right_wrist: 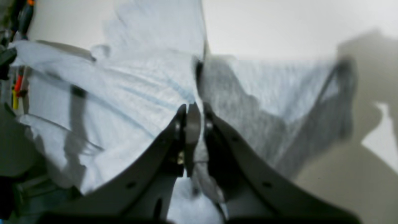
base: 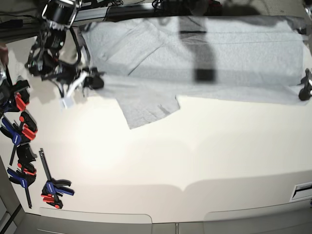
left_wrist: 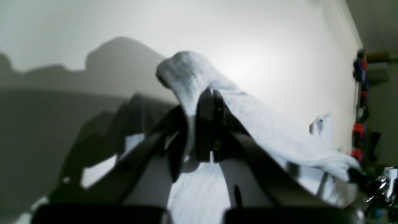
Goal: Fold the T-shirt properly
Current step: 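Fold the hem side over toward the collar with the right gripper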
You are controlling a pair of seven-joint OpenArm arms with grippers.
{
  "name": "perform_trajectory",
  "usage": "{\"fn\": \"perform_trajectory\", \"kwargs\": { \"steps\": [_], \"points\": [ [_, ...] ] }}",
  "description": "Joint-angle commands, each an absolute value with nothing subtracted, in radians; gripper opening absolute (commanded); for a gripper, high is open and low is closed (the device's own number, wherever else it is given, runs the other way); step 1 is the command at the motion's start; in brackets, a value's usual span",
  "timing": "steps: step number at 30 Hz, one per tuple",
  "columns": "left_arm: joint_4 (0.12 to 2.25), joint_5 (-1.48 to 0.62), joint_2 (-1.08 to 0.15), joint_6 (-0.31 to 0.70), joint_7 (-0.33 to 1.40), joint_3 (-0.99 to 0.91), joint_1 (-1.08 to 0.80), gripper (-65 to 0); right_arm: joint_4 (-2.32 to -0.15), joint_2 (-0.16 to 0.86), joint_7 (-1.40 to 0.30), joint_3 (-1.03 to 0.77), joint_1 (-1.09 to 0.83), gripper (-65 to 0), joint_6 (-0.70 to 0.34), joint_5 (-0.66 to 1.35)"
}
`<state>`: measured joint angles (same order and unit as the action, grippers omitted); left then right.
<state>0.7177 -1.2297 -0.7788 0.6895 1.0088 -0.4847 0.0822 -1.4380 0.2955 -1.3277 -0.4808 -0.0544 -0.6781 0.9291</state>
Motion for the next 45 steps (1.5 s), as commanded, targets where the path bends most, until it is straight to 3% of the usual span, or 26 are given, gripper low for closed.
{"fn": "perform_trajectory", "kwargs": {
  "steps": [1, 10, 14, 18, 24, 25, 27, 28, 29, 32, 35, 45],
  "points": [
    [0.748, -1.251, -0.812, 0.698, 1.000, -0.503, 0.068, -65.0, -1.459, 0.313, -1.303, -0.492, -0.043, -65.0, -0.685, 0.953],
    [0.869, -1.251, -0.812, 0.698, 1.001, -0.512, -0.119, -65.0, -1.459, 0.310, -1.300, -0.496, -0.086, -65.0, -0.684, 0.942],
    [0.872, -1.236, -0.813, 0.698, 0.998, -0.513, -0.122, -65.0, -1.459, 0.310, -1.285, -0.496, -0.085, -65.0, -0.684, 0.922],
    [0.872, -1.129, -0.812, 0.698, 0.956, -0.545, -0.122, -65.0, -1.459, 0.310, -1.216, -0.497, -0.083, -65.0, -0.672, 0.767],
    [0.872, -1.138, -0.813, 0.698, 0.973, -0.563, -0.122, -65.0, -1.459, 0.310, -1.216, -0.497, -0.083, -65.0, -0.672, 0.767],
    [0.872, -1.155, -0.815, 0.698, 0.981, -0.563, -0.122, -57.4, -1.459, 0.310, -1.222, -0.497, -0.083, -64.3, -0.672, 0.772],
    [0.873, -1.200, -0.825, 0.698, 1.009, -0.563, -0.122, -40.3, -1.460, 0.312, -1.237, -0.497, -0.080, -41.4, -0.672, 0.813],
    [0.877, -1.232, -0.836, 0.698, 1.032, -0.563, -0.122, -38.3, -1.465, 0.316, -1.238, -0.497, -0.077, -33.8, -0.672, 0.842],
    [0.887, -1.263, -0.850, 0.698, 1.053, -0.563, -0.122, -38.4, -1.477, 0.321, -1.239, -0.498, -0.070, -31.8, -0.672, 0.874],
    [0.937, -1.322, -0.904, 0.698, 1.080, -0.564, -0.121, -38.4, -1.541, 0.337, -1.217, -0.506, -0.027, -32.1, -0.672, 0.968],
    [1.000, -1.313, -0.945, 0.698, 1.081, -0.564, -0.121, -38.4, -1.568, 0.332, -1.203, -0.506, 0.072, -32.1, -0.673, 0.942],
    [1.031, -1.290, -0.922, 0.698, 1.077, -0.564, -0.122, -38.4, -1.196, 0.152, -0.989, -0.399, 0.329, -32.5, -0.635, 0.474]
  ]
}}
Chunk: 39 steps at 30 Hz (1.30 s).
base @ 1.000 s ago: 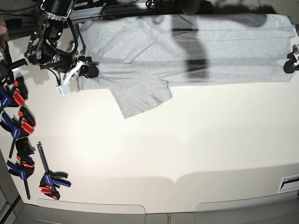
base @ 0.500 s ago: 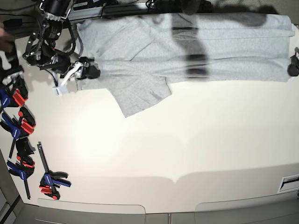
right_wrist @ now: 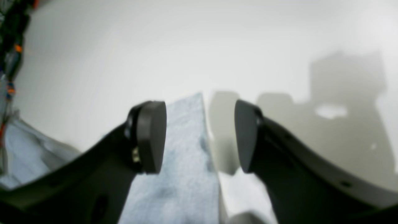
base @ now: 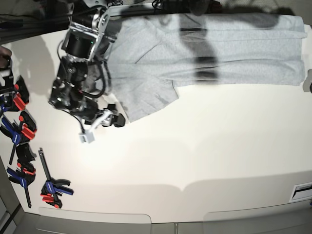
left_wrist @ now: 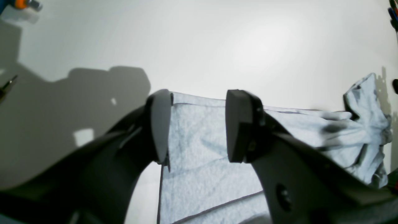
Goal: Fold the T-shirt properly
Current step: 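Fold the hem side over toward the collar with the right gripper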
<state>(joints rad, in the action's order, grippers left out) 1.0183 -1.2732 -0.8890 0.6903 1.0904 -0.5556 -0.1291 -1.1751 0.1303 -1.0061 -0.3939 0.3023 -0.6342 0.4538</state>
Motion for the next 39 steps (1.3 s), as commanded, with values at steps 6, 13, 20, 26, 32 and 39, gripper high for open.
{"fn": "perform_trajectory", "kwargs": {
  "steps": [6, 13, 20, 26, 32, 39],
  "points": [
    [1.030, -1.284, -0.912, 0.698, 1.069, -0.564, -0.121, -38.4, -1.088, 0.085, -0.933, -0.323, 0.351, -32.5, -0.583, 0.321],
    [1.030, -1.284, -0.912, 0.698, 1.068, -0.564, -0.121, -38.4, -1.089, 0.036, -1.008, -0.238, 0.354, -65.0, -0.583, 0.338],
    [1.030, -1.284, -0.912, 0.698, 1.054, -0.564, -0.122, -38.5, -1.470, -0.013, -1.248, -0.231, 0.236, -65.0, -0.653, 0.632],
    [1.030, -1.284, -0.912, 0.698, 1.054, -0.564, -0.122, -38.5, -1.850, -0.129, -1.265, -0.221, -0.086, -65.0, -0.657, 0.696],
    [1.030, -1.284, -0.912, 0.698, 1.040, -0.564, -0.122, -38.5, -1.881, -0.157, -1.255, -0.221, -0.308, -65.0, -0.658, 0.748],
    [1.030, -1.283, -0.912, 0.698, 0.986, -0.564, -0.122, -38.3, -1.880, -0.120, -1.192, -0.125, -0.389, -25.8, -0.661, 0.769]
  ]
}}
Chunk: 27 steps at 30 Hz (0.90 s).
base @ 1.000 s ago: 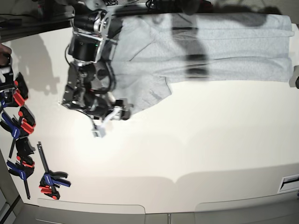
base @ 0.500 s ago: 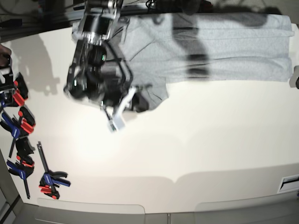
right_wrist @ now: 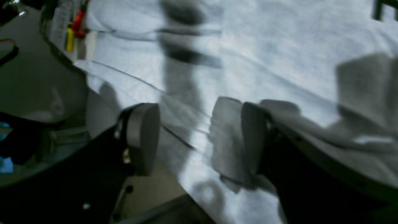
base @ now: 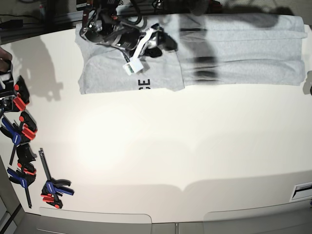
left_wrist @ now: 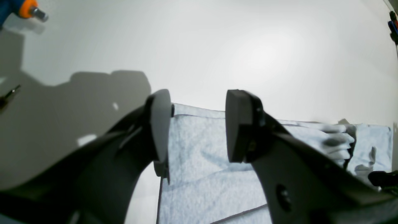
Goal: Fold the T-shirt properly
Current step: 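Fold the hem side over toward the collar with the right gripper, then grasp the shirt's other side edge with the left gripper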
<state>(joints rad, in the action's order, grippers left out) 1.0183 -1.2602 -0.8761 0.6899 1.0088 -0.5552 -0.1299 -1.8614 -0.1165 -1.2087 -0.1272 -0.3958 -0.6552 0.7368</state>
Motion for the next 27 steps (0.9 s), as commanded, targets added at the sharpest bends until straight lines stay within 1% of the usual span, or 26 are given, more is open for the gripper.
{"fn": "perform_trajectory", "kwargs": {
  "steps": [1, 3, 5, 9, 12, 13, 15, 17, 18, 23, 27],
  "points": [
    [1.030, -1.274, -0.912, 0.698, 0.985, -0.564, -0.122, -38.3, -1.881, -0.119, -1.194, -0.111, -0.386, -25.8, -0.661, 0.770],
    [1.030, -1.206, -0.911, 0.698, 0.965, -0.584, -0.123, -38.3, -1.894, -0.119, -1.196, -0.097, -0.377, -25.8, -0.659, 0.770],
    [1.030, -1.167, -0.912, 0.698, 0.932, -0.646, -0.155, -38.3, -1.928, -0.119, -1.184, -0.100, -0.370, -25.9, -0.659, 0.769],
    [1.030, -1.175, -0.881, 0.698, 0.916, -0.837, -0.265, -38.3, -1.997, -0.119, -1.135, -0.118, -0.360, -25.9, -0.659, 0.763],
    [1.030, -1.242, -0.826, 0.698, 0.943, -0.940, -0.363, -38.2, -2.012, -0.119, -1.130, -0.127, -0.347, -25.9, -0.659, 0.762],
    [1.030, -1.271, -0.805, 0.698, 0.955, -0.952, -0.392, -37.4, -2.012, -0.119, -1.129, -0.127, -0.344, -25.9, -0.659, 0.759],
    [1.030, -1.313, -0.763, 0.698, 0.971, -0.955, -0.435, -32.4, -2.012, -0.120, -1.128, -0.127, -0.344, -25.9, -0.659, 0.760],
    [1.030, -1.309, -0.720, 0.698, 0.970, -0.955, -0.445, -27.4, -2.012, -0.120, -1.129, -0.127, -0.344, -25.9, -0.659, 0.759],
    [1.030, -1.305, -0.701, 0.698, 0.971, -0.954, -0.446, -26.5, -2.012, -0.119, -1.130, -0.127, -0.345, -25.9, -0.659, 0.759],
    [1.028, -1.290, -0.640, 0.698, 0.964, -0.953, -0.435, -26.5, -2.012, -0.119, -1.131, -0.127, -0.344, -25.9, -0.660, 0.759],
    [1.026, -1.206, -0.629, 0.698, 0.917, -0.940, -0.412, -26.5, -2.012, -0.119, -1.132, -0.127, -0.344, -25.9, -0.661, 0.760]
  ]
}}
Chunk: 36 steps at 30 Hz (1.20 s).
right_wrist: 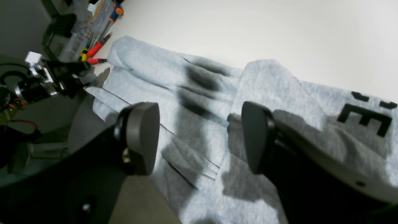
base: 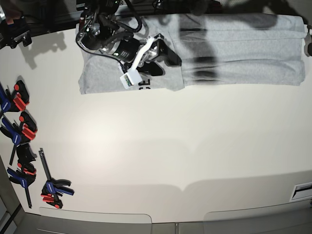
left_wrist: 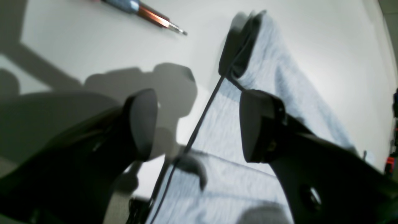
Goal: Fold the T-shirt properly
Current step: 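Grasp the shirt's other side edge with the left gripper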
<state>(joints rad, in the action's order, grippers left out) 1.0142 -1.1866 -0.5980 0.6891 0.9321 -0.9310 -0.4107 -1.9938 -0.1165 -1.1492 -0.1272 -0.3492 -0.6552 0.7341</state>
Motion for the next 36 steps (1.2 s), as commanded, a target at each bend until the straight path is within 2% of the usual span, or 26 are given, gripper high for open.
{"fn": "perform_trajectory", "kwargs": {
  "steps": [1, 10, 21, 26, 27, 30, 33, 36],
  "points": [
    [1.026, -1.196, -0.630, 0.698, 0.906, -0.929, -0.410, -26.5, -2.012, -0.119, -1.133, -0.127, -0.344, -25.9, -0.661, 0.759],
    [1.026, -1.177, -0.628, 0.698, 0.835, -0.757, -0.396, -26.5, -2.012, -0.119, -1.133, -0.127, -0.344, -25.9, -0.661, 0.759],
    [1.026, -1.180, -0.548, 0.698, 0.888, -0.743, -0.318, -27.6, -2.012, -0.119, -1.132, -0.127, -0.344, -25.9, -0.662, 0.759],
    [1.026, -1.186, -0.524, 0.698, 0.897, -0.743, -0.318, -36.5, -2.012, -0.119, -1.129, -0.127, -0.344, -25.9, -0.662, 0.759],
    [1.026, -1.186, -0.525, 0.698, 0.896, -0.743, -0.318, -40.8, -2.012, -0.119, -1.129, -0.127, -0.344, -25.9, -0.662, 0.759],
    [1.027, -1.188, -0.536, 0.698, 0.859, -0.744, -0.318, -65.0, -2.012, -0.119, -1.129, -0.127, -0.344, -25.9, -0.661, 0.759],
    [1.033, -1.291, -0.561, 0.698, 0.868, -0.744, -0.316, -65.0, -2.012, -0.120, -1.126, -0.127, -0.344, -25.9, -0.661, 0.759],
    [1.085, -1.415, -0.576, 0.698, 0.965, -0.755, -0.319, -65.0, -2.012, -0.119, -1.116, -0.127, -0.344, -26.0, -0.661, 0.759]
  ]
}}
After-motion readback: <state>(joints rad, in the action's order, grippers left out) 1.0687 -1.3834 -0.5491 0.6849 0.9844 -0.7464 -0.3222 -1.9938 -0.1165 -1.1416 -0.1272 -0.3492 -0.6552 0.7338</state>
